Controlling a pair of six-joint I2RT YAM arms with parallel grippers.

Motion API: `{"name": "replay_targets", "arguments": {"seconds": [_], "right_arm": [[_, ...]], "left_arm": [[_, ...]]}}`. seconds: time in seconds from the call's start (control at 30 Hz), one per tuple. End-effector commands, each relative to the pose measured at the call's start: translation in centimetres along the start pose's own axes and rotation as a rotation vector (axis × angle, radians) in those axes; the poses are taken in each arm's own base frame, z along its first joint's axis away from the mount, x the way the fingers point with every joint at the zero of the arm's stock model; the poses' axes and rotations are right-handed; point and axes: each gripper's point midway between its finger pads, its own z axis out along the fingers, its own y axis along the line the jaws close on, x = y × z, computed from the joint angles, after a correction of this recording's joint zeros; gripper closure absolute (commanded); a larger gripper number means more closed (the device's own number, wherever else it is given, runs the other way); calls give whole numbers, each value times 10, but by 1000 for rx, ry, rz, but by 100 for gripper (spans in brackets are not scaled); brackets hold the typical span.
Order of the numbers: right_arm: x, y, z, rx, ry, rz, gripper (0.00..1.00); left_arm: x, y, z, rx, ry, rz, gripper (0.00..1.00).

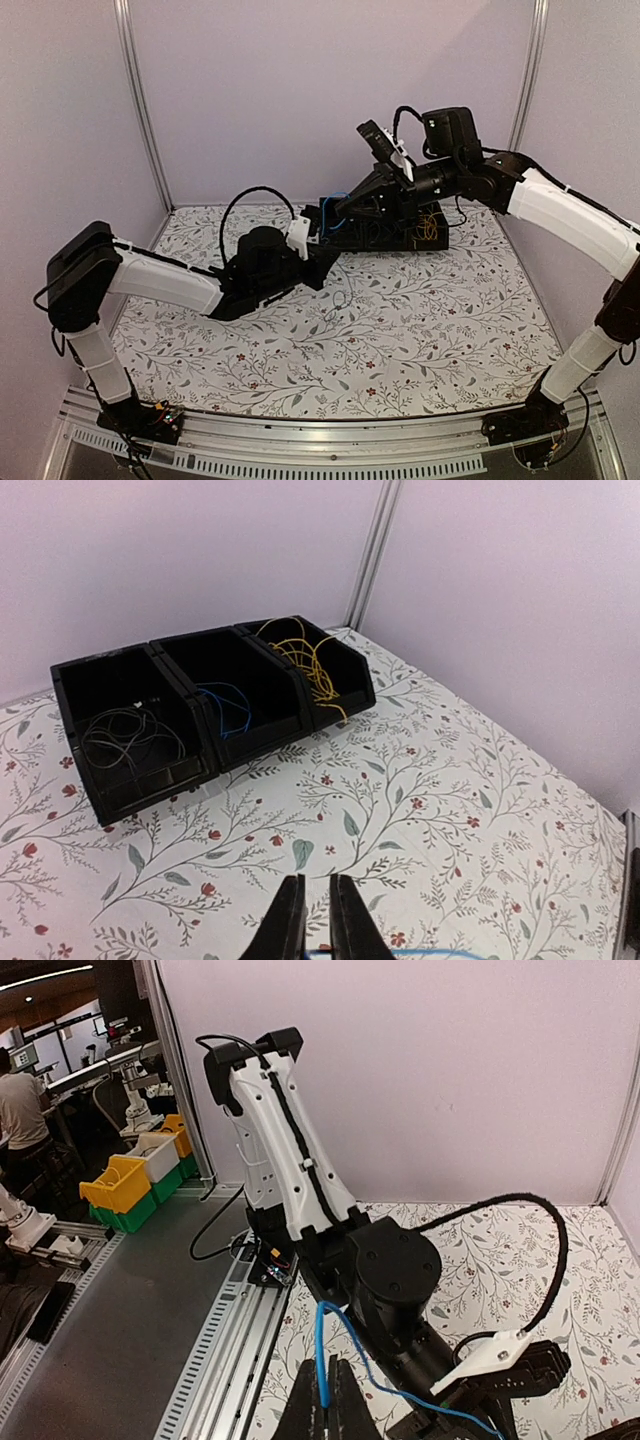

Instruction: Untangle the cables

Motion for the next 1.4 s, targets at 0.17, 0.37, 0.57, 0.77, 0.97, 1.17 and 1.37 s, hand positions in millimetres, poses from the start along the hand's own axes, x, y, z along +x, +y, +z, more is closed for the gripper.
{"name": "replay_targets", "arguments": {"seconds": [0.17,0.37,0.57,0.77,0.97,1.17,1.37], "right_arm": [[-84,23,-62,81,-100,-160,100],[-120,6,-109,205,-161,-226,100],[-140,-31,-157,364,-226,-223,100],[-135,-89,-185,617,-211,-248,100],[-116,-139,-200,748,-184,-248,100],[-109,-189,-209,839,-175,-271,100],[-98,-254,-231,983,-181,-281,100]], "left_arm": [[64,55,43,-65,15,-151,91],[104,75,47,-95,81,-192,92],[127,83,41,-97,133,-201,81],[118,76,20,-69,137,-186,70],[109,60,-18,-18,176,-181,66],[106,37,-48,17,201,-194,66],[101,7,-61,55,218,-162,65]]}}
